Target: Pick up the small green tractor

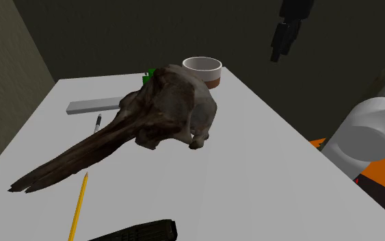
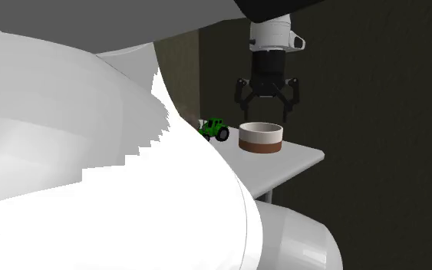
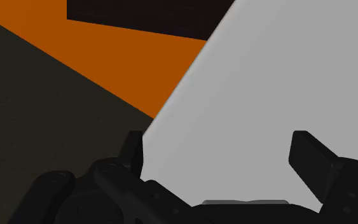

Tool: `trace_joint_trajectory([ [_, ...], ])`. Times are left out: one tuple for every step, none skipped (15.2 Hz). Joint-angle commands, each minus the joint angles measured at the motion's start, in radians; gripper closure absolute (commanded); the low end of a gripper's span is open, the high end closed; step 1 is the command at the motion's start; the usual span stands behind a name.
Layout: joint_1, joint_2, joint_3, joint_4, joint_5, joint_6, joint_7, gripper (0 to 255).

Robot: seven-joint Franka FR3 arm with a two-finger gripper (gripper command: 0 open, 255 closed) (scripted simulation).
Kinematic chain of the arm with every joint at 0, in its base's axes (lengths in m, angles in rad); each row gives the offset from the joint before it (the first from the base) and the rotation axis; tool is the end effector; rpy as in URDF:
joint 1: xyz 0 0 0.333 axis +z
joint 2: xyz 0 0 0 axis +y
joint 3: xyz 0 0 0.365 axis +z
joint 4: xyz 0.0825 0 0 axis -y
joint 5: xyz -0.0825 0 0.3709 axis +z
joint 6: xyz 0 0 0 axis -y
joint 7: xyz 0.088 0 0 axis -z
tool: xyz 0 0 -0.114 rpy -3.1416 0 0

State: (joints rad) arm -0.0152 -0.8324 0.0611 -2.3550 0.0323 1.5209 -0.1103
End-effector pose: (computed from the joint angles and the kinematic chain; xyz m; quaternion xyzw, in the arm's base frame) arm 0.2396 0.0233 0.6252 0.9976 0.0688 -0.0016 0.0064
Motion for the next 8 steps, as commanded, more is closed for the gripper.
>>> trace_joint_trajectory([
  [0.000,0.000,0.000,0.000,0.000,0.000,0.000,0],
  [0.004,0.033,0.019,0.019,0.012,0.007,0.020,0],
  [0.008,0.067,0.038,0.040,0.023,0.013,0.039,0],
  [0.011,0.101,0.057,0.062,0.032,0.019,0.059,0],
  [0.014,0.136,0.075,0.085,0.041,0.025,0.078,0],
  [0.017,0.172,0.093,0.109,0.049,0.030,0.098,0],
  [0.019,0.208,0.111,0.134,0.055,0.034,0.117,0],
  [0.022,0.245,0.128,0.161,0.061,0.037,0.137,0],
])
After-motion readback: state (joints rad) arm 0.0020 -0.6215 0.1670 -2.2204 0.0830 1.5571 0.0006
